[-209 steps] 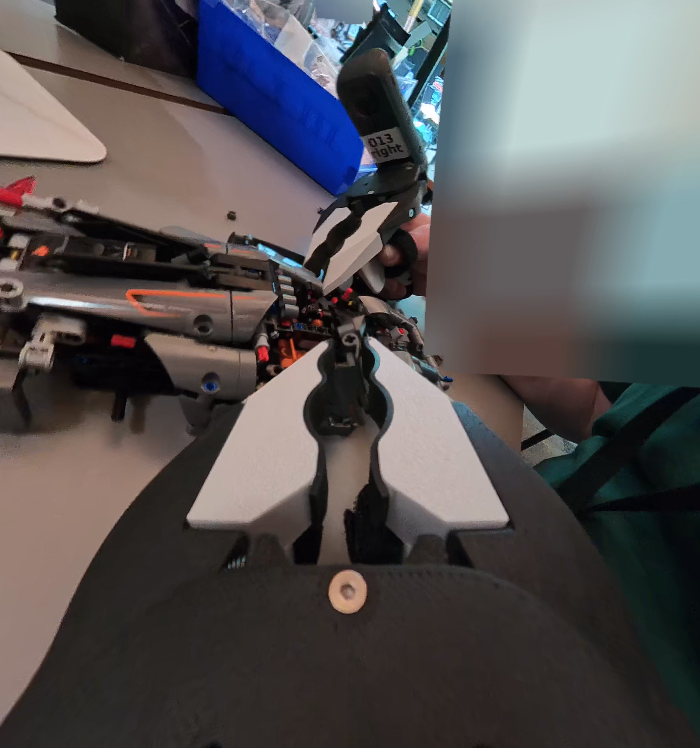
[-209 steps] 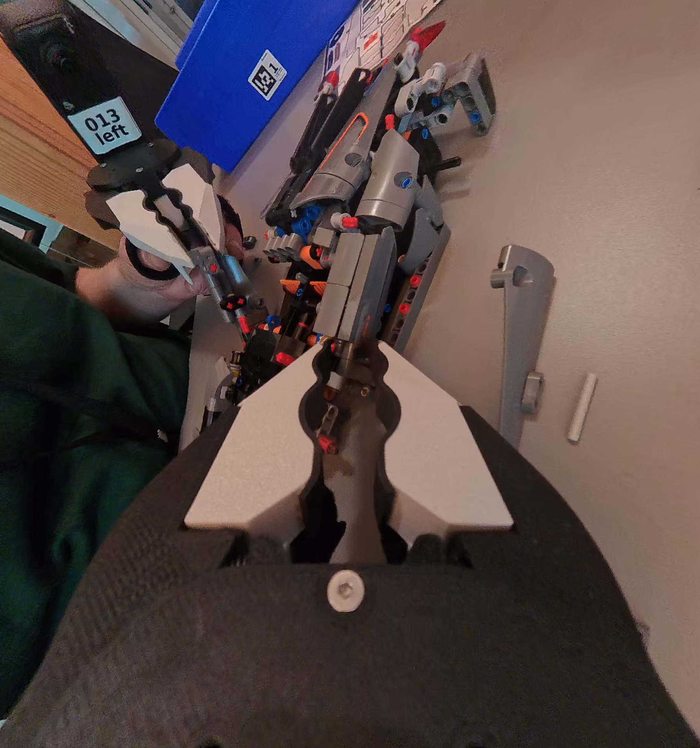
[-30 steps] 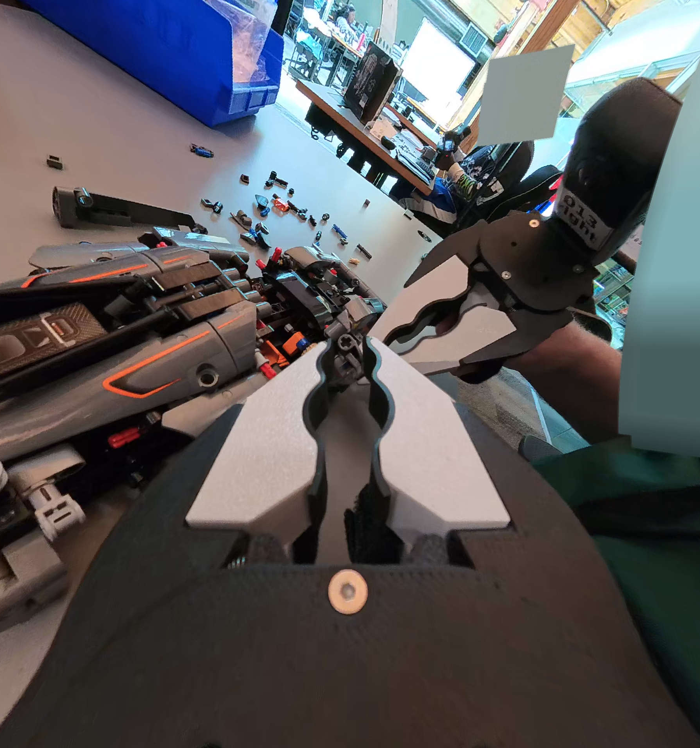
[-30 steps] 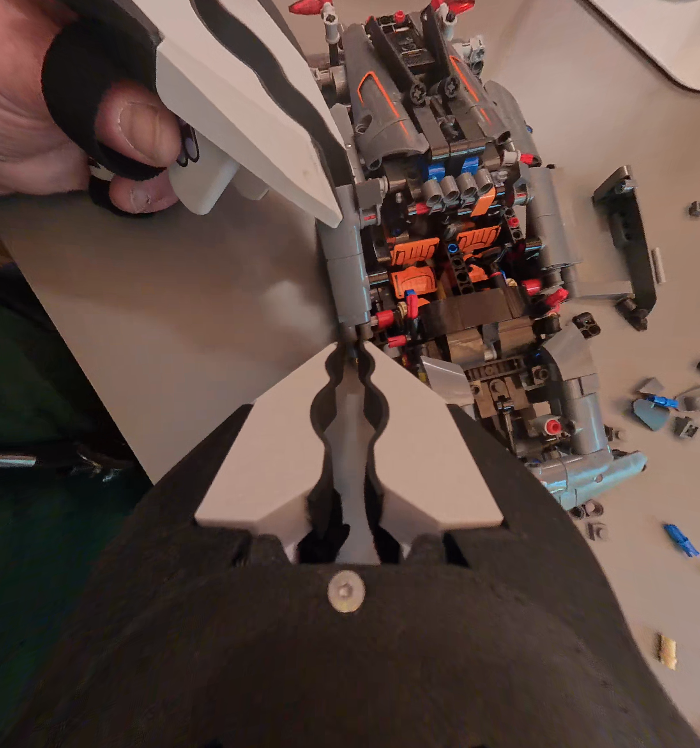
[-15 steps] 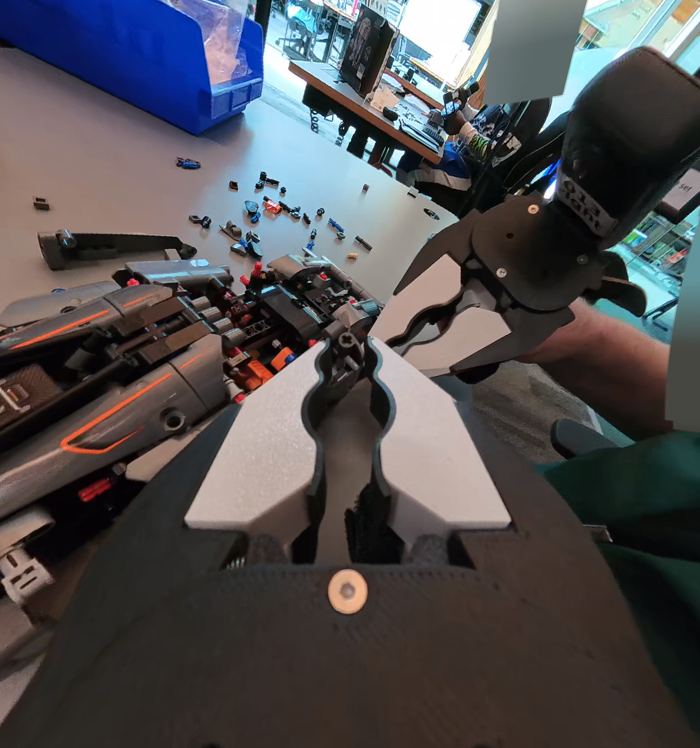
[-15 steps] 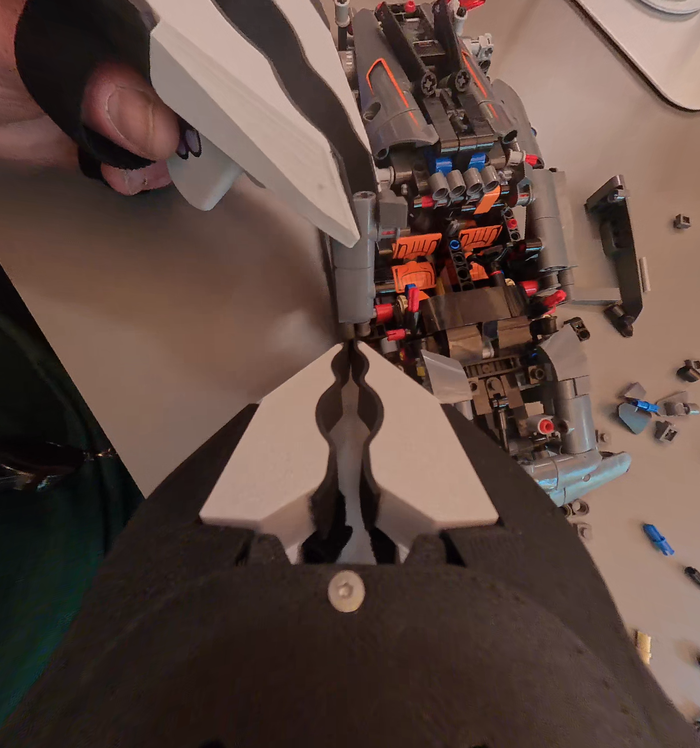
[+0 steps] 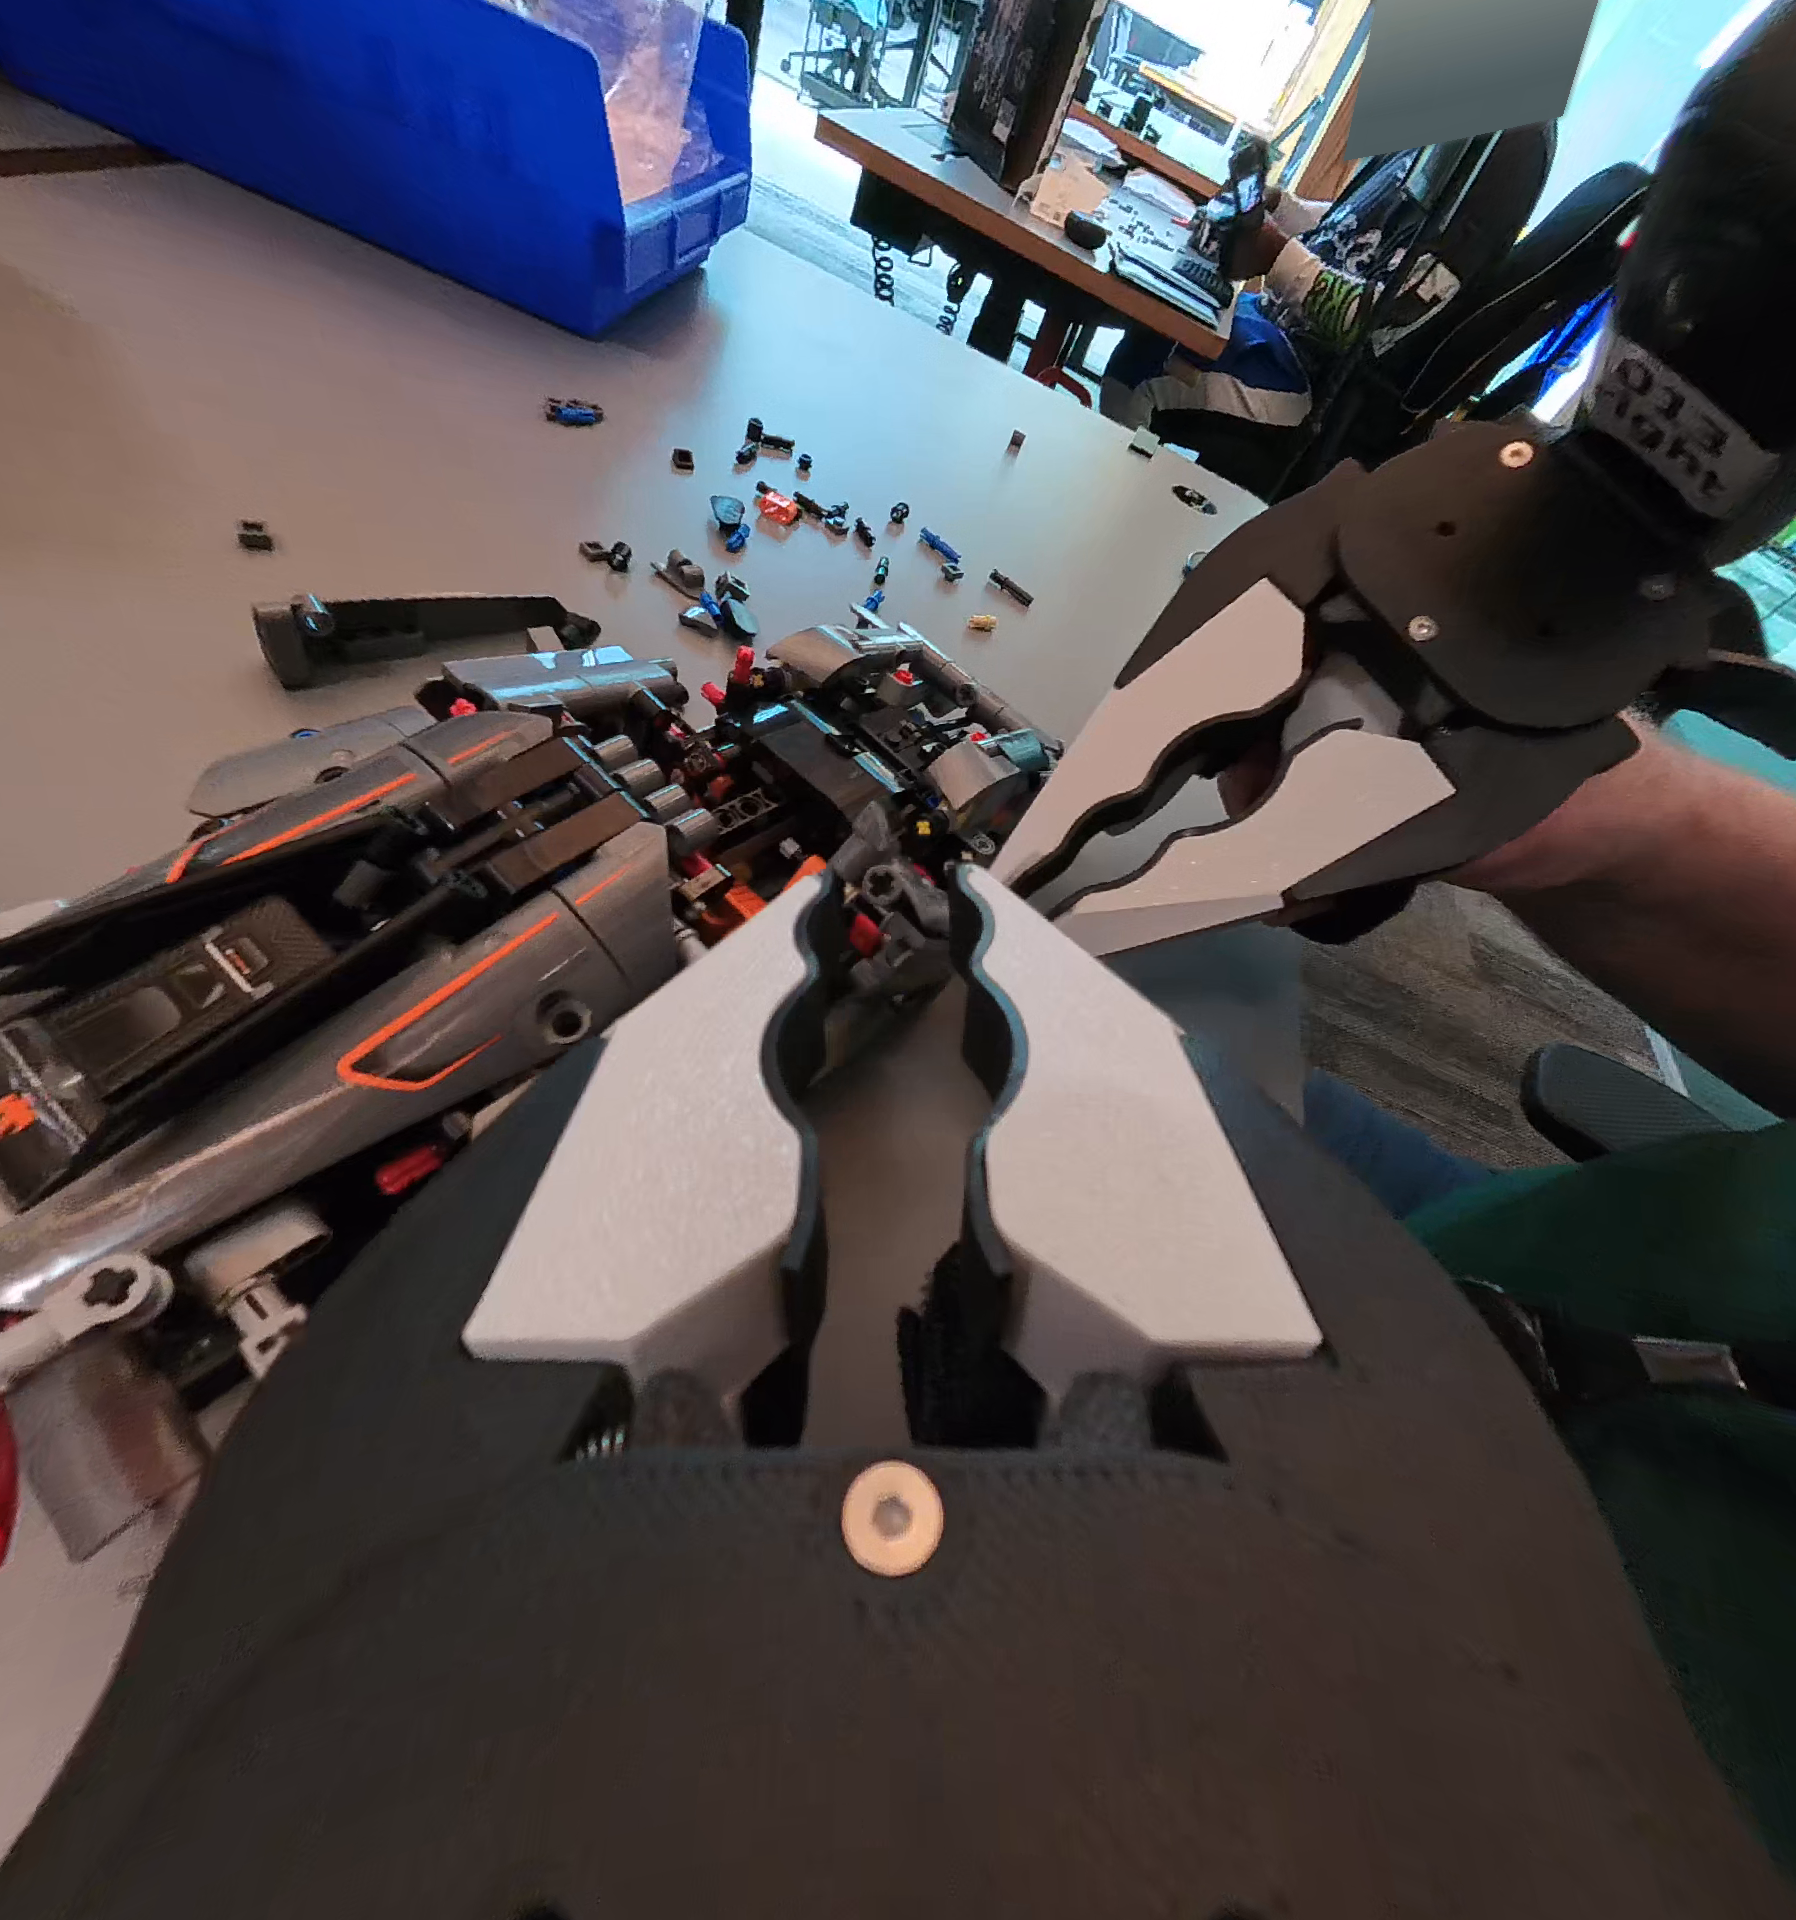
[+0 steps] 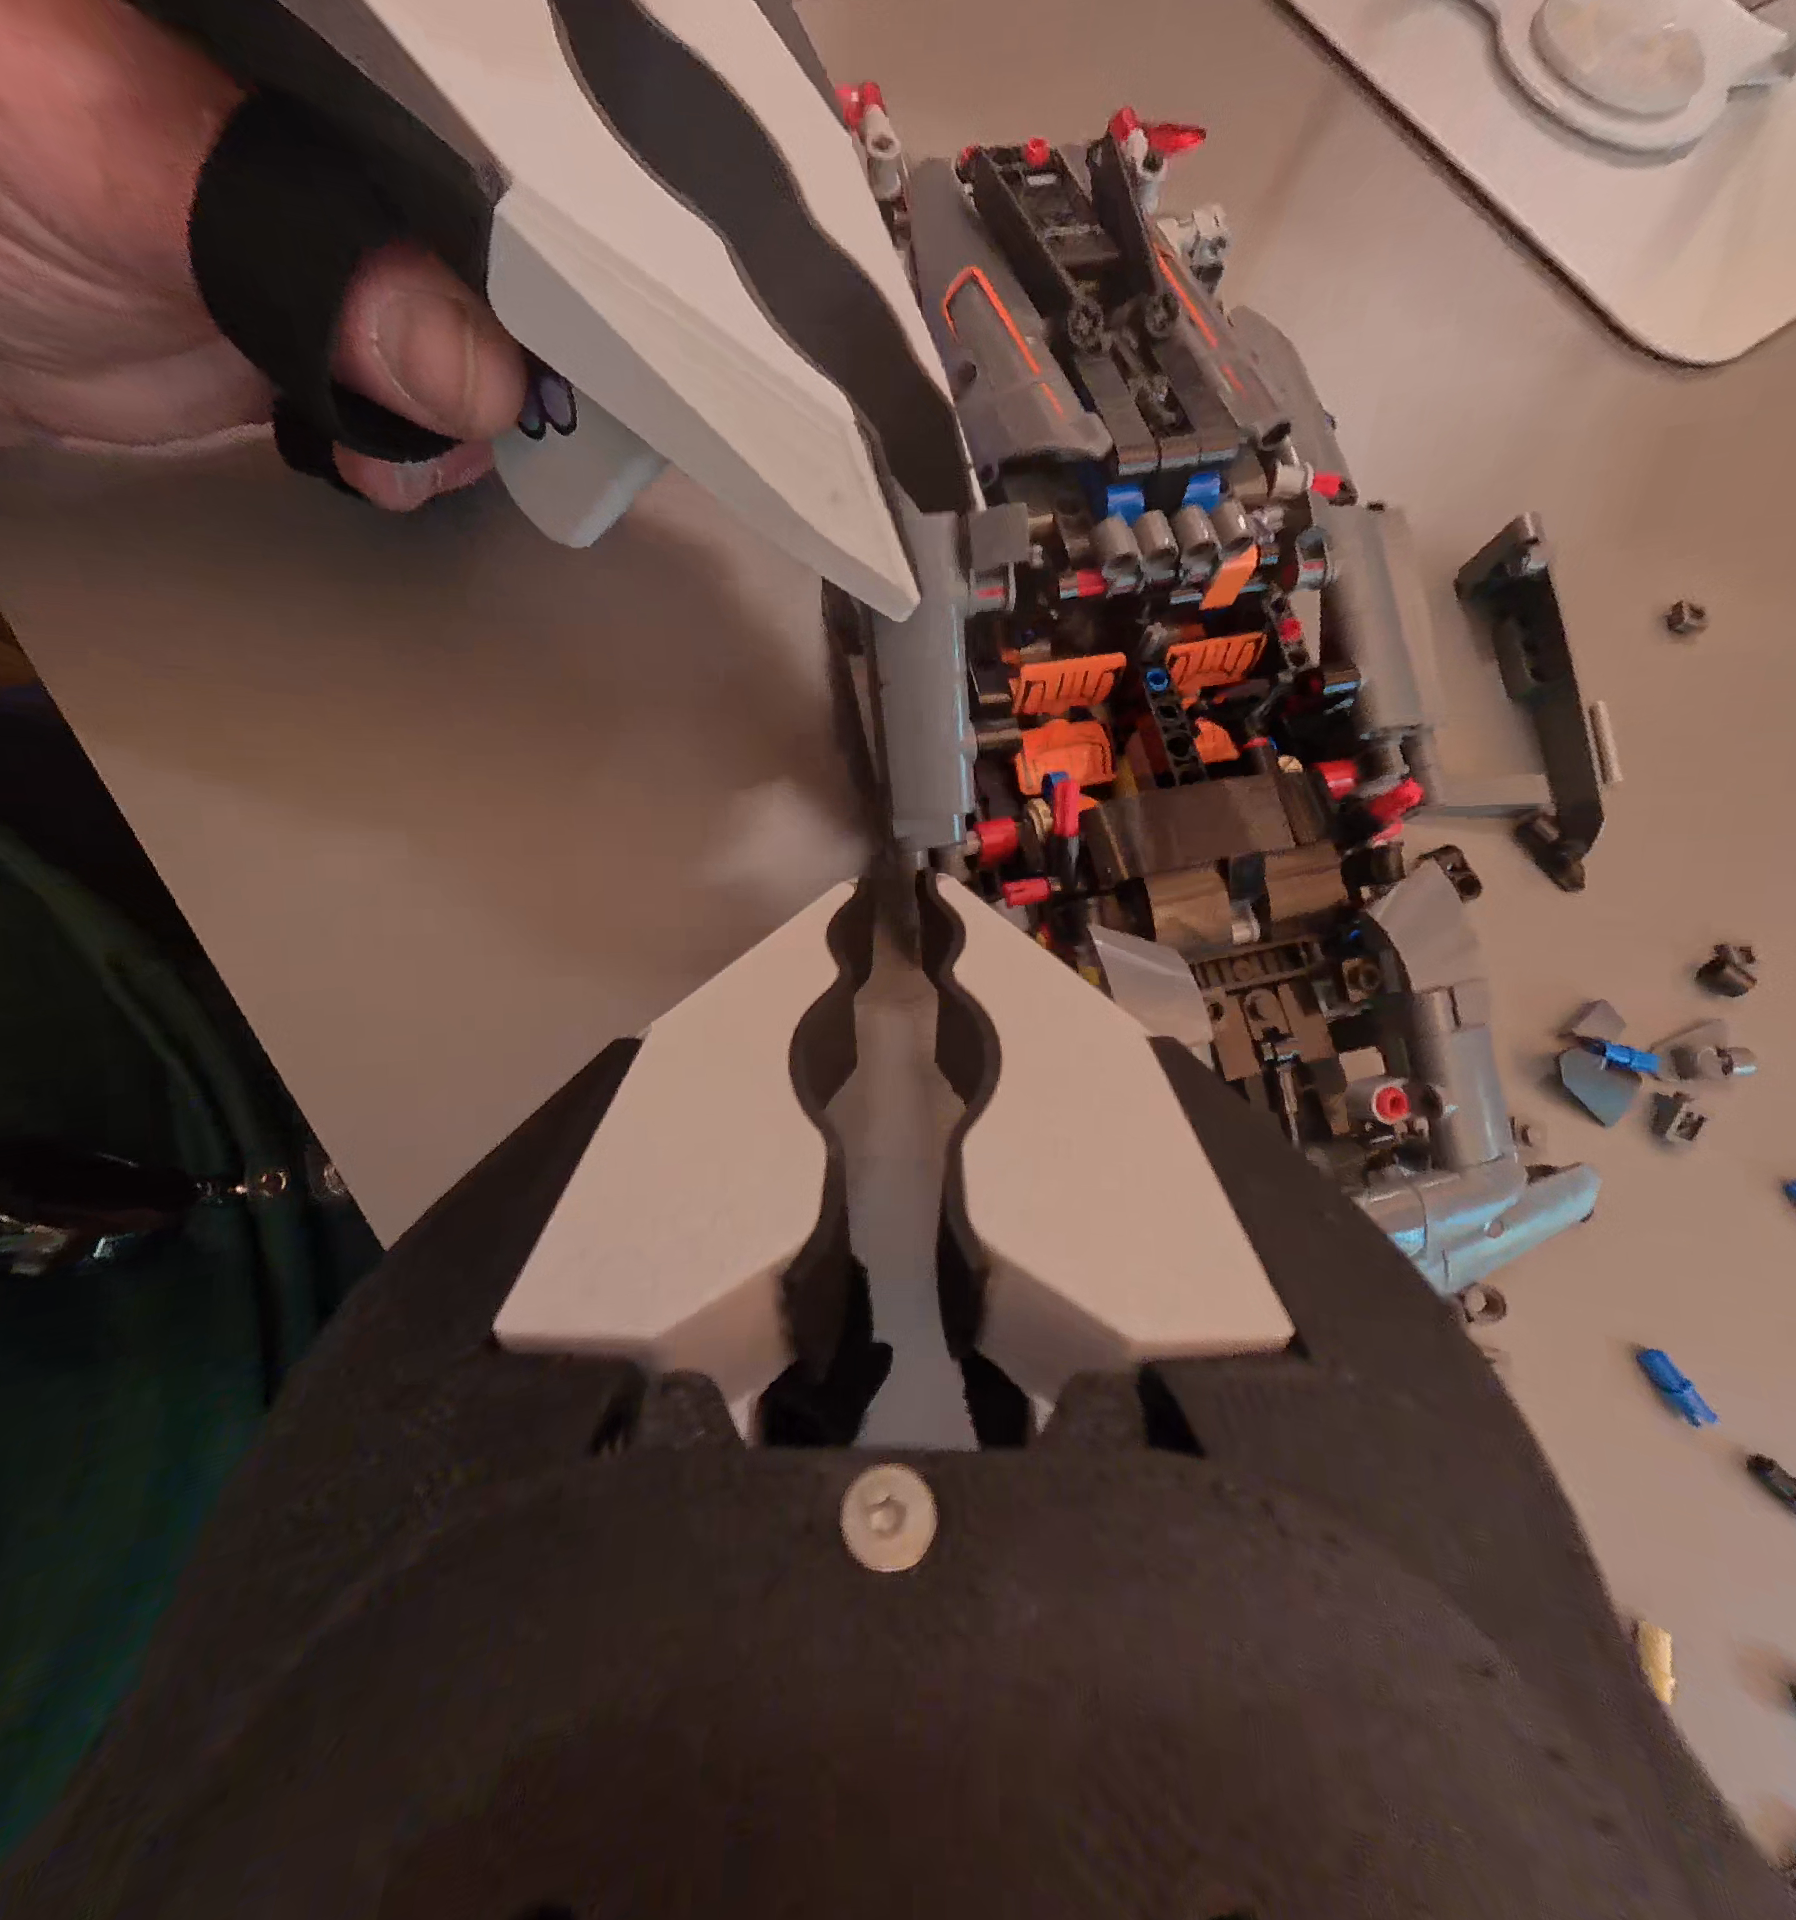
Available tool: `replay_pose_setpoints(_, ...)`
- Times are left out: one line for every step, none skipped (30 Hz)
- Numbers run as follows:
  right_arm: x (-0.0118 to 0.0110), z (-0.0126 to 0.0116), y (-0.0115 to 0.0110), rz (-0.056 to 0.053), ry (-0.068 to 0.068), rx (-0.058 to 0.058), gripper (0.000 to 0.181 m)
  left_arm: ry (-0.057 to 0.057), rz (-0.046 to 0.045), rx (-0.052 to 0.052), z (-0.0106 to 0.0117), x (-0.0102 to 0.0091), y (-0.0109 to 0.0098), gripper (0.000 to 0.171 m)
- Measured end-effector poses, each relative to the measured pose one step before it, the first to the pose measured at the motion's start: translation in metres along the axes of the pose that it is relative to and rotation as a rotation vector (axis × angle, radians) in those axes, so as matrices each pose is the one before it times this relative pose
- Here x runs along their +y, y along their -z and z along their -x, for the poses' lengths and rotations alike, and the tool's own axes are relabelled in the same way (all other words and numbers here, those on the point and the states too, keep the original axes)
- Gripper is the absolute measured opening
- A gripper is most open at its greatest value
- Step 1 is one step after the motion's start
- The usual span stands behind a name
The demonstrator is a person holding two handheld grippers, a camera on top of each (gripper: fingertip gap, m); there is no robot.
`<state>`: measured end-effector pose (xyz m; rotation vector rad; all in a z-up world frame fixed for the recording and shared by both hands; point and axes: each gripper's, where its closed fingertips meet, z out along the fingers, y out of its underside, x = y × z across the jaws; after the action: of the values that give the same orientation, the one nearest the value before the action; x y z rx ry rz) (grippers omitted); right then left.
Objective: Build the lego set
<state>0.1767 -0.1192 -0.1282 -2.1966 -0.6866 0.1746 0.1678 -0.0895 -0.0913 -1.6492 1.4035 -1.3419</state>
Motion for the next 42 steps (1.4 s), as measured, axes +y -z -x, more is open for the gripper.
replay_pose_setpoints(-0.00393, 0.00004, 0.00043, -0.0103, 0.0112, 0.0082, 0.006, -0.0020, -0.00930, 0.0007, 0.00043, -0.00160, 0.00325, 0.019)
replay_pose_setpoints(-0.00445, 0.00130, 0.00022, -0.0121, 0.0073, -0.0036, 0.007, -0.0010, -0.00831, 0.0001, 0.00070, -0.00125, 0.00399, 0.020)
replay_pose_setpoints(-0.00480, -0.00016, -0.00015, -0.0119, 0.0003, 0.0010, 0.011, -0.0053, -0.00574, -0.0041, 0.00148, -0.00021, 0.00486, 0.021)
replay_pose_setpoints(-0.00533, -0.00060, -0.00025, -0.0163, 0.0032, 0.0012, 0.013, -0.0096, -0.00668, -0.0130, 0.00299, 0.00019, 0.00545, 0.022)
replay_pose_setpoints(-0.00440, -0.00020, -0.00107, -0.0095, 0.0073, -0.0015, 0.013, -0.0107, -0.00271, -0.0249, 0.00545, 0.00065, 0.00624, 0.021)
replay_pose_setpoints(-0.00369, -0.00008, -0.00148, -0.0033, 0.0095, -0.0017, 0.012, -0.0087, -0.00273, -0.0240, 0.00606, 0.00039, 0.00643, 0.021)
replay_pose_setpoints(-0.00344, -0.00063, -0.00180, -0.0021, 0.0085, 0.0016, 0.012, -0.0015, -0.00871, -0.0213, 0.00611, -0.00083, 0.00641, 0.021)
replay_pose_setpoints(-0.00190, -0.00083, -0.00231, 0.0050, 0.0075, 0.0014, 0.011, 0.0023, -0.01555, -0.0153, 0.00524, -0.00196, 0.00590, 0.021)
replay_pose_setpoints(-0.00038, -0.00042, -0.00251, 0.0107, 0.0104, -0.0006, 0.008, -0.0011, -0.01660, -0.0061, 0.00313, -0.00214, 0.00472, 0.021)
replay_pose_setpoints(-0.00057, -0.00023, -0.00220, 0.0091, 0.0069, -0.0005, 0.006, -0.0062, -0.00670, -0.0057, 0.00224, -0.00044, 0.00280, 0.020)
replay_pose_setpoints(-0.00020, -0.00005, -0.00194, 0.0109, 0.0033, -0.0018, 0.006, -0.0145, 0.00894, -0.0104, 0.00229, 0.00218, 0.00079, 0.020)
replay_pose_setpoints(0.00021, 0.00041, -0.00177, 0.0125, 0.0009, -0.0056, 0.005, -0.0193, 0.02065, -0.0191, 0.00346, 0.00404, -0.00060, 0.020)
replay_pose_setpoints(0.00074, 0.00033, -0.00190, 0.0153, 0.0010, -0.0082, 0.004, -0.0173, 0.01658, -0.0185, 0.00333, 0.00375, -0.00113, 0.020)
replay_pose_setpoints(-0.00001, 0.00047, -0.00152, 0.0116, 0.0074, -0.0054, 0.003, -0.0062, 0.00664, -0.0063, 0.00142, 0.00194, -0.00115, 0.020)
replay_pose_setpoints(-0.00059, -0.00010, -0.00053, 0.0077, 0.0120, -0.0016, 0.002, 0.0014, -0.00097, 0.0060, -0.00071, 0.00001, -0.00045, 0.020)
replay_pose_setpoints(-0.00017, -0.00033, -0.00025, 0.0114, -0.0018, -0.0035, 0.001, -0.0024, -0.00609, 0.0022, -0.00052, -0.00128, 0.00028, 0.020)
replay_pose_setpoints(-0.00007, 0.00028, -0.00033, 0.0109, -0.0025, -0.0069, 0.000, -0.0061, -0.00379, -0.0043, 0.00024, -0.00089, 0.00044, 0.019)
replay_pose_setpoints(-0.00012, 0.00000, -0.00021, 0.0094, 0.0094, -0.0004, 0.000, -0.0056, 0.00217, -0.0044, 0.00039, 0.00028, 0.00009, 0.019)
replay_pose_setpoints(0.00004, 0.00009, -0.00017, 0.0120, 0.0080, 0.0008, 0.000, -0.0023, 0.00403, -0.0016, 0.00002, 0.00078, -0.00019, 0.019)
replay_pose_setpoints(0.00011, 0.00006, 0.00004, 0.0144, 0.0057, 0.0011, 0.000, 0.0016, 0.00519, -0.0057, 0.00082, 0.00095, -0.00014, 0.019)
replay_pose_setpoints(-0.00007, -0.00025, 0.00015, 0.0122, 0.0019, 0.0001, 0.000, -0.0004, 0.00257, 0.0002, 0.00011, 0.00040, -0.00026, 0.019)
replay_pose_setpoints(-0.00106, -0.00084, 0.00079, 0.0025, 0.0060, 0.0023, 0.000, -0.0021, 0.00267, 0.0053, -0.00075, 0.00010, -0.00034, 0.020)
replay_pose_setpoints(-0.00223, -0.00114, 0.00105, -0.0076, 0.0022, 0.0038, 0.000, -0.0048, 0.00363, 0.0013, -0.00056, -0.00013, -0.00064, 0.020)
replay_pose_setpoints(-0.00302, -0.00054, 0.00050, -0.0125, -0.0077, -0.0030, 0.006, -0.0110, 0.00241, -0.0055, -0.00039, -0.00025, -0.00077, 0.020)
replay_pose_setpoints(-0.00250, 0.00014, -0.00055, -0.0074, -0.0084, -0.0068, 0.012, -0.0126, 0.00664, 0.0002, -0.00165, 0.00045, -0.00122, 0.020)
replay_pose_setpoints(-0.00220, 0.00069, -0.00156, -0.0083, -0.0014, -0.0086, 0.016, -0.0101, 0.00921, 0.0023, -0.00209, 0.00102, -0.00177, 0.020)
replay_pose_setpoints(-0.00011, 0.00031, -0.00252, 0.0034, 0.0018, -0.0055, 0.021, -0.0075, 0.01046, -0.0043, -0.00087, 0.00167, -0.00213, 0.020)
replay_pose_setpoints(0.00257, 0.00053, -0.00333, 0.0218, 0.0029, -0.0083, 0.022, -0.0057, 0.01158, -0.0040, -0.00053, 0.00200, -0.00216, 0.021)
replay_pose_setpoints(0.00182, -0.00056, -0.00353, 0.0153, 0.0047, -0.0005, 0.023, -0.0061, 0.01095, -0.0055, -0.00010, 0.00179, -0.00153, 0.021)
replay_pose_setpoints(0.00017, 0.00007, -0.00302, 0.0049, 0.0035, -0.0040, 0.021, -0.0101, 0.00869, -0.0104, 0.00071, 0.00101, -0.00094, 0.020)
replay_pose_setpoints(0.00037, 0.00107, -0.00276, 0.0069, 0.0025, -0.0099, 0.016, -0.0097, 0.00685, -0.0104, 0.00099, 0.00081, -0.00079, 0.020)
replay_pose_setpoints(0.00068, 0.00081, -0.00236, 0.0083, 0.0063, -0.0085, 0.015, -0.0045, 0.00682, -0.0053, 0.00061, 0.00095, -0.00080, 0.020)
replay_pose_setpoints(-0.00044, 0.00032, -0.00093, -0.0012, 0.0012, -0.0060, 0.015, -0.0007, 0.00899, -0.0007, 0.00008, 0.00132, -0.00115, 0.020)
replay_pose_setpoints(-0.00017, 0.00032, -0.00008, 0.0022, -0.0048, -0.0089, 0.015, -0.0014, 0.01150, -0.0028, 0.00021, 0.00154, -0.00123, 0.020)
replay_pose_setpoints(0.00033, 0.00064, 0.00005, 0.0030, 0.0016, -0.0094, 0.014, -0.0035, 0.00739, -0.0141, 0.00165, 0.00096, -0.00105, 0.019)
replay_pose_setpoints(0.00086, 0.00141, -0.00042, 0.0061, 0.0066, -0.0105, 0.014, -0.0054, -0.00046, -0.0093, 0.00074, -0.00021, -0.00042, 0.018)
replay_pose_setpoints(0.00064, 0.00102, -0.00094, 0.0085, 0.0080, -0.0014, 0.014, -0.0034, 0.00052, -0.0052, 0.00052, -0.00011, -0.00061, 0.016)
replay_pose_setpoints(0.00084, 0.00094, -0.00141, 0.0106, 0.0164, 0.0041, 0.014, 0.0000, 0.00034, -0.0103, 0.00161, -0.00001, -0.00029, 0.013)
replay_pose_setpoints(0.00088, 0.00091, -0.00146, 0.0115, 0.0121, 0.0020, 0.014, 0.0021, 0.00003, -0.0037, 0.00092, -0.00013, -0.00044, 0.011)
replay_pose_setpoints(-0.00010, 0.00022, -0.00053, 0.0077, 0.0087, 0.0022, 0.014, 0.0017, -0.00026, 0.0006, 0.00017, -0.00020, -0.00032, 0.011)
replay_pose_setpoints(-0.00036, -0.00145, 0.00029, 0.0026, -0.0018, 0.0072, 0.014, -0.0015, 0.00027, -0.0014, 0.00008, 0.00005, -0.00019, 0.011)
replay_pose_setpoints(0.00051, 0.00042, -0.00062, 0.0039, -0.0164, -0.0087, 0.014, -0.0025, 0.00023, -0.0078, 0.00066, 0.00003, -0.00002, 0.010)
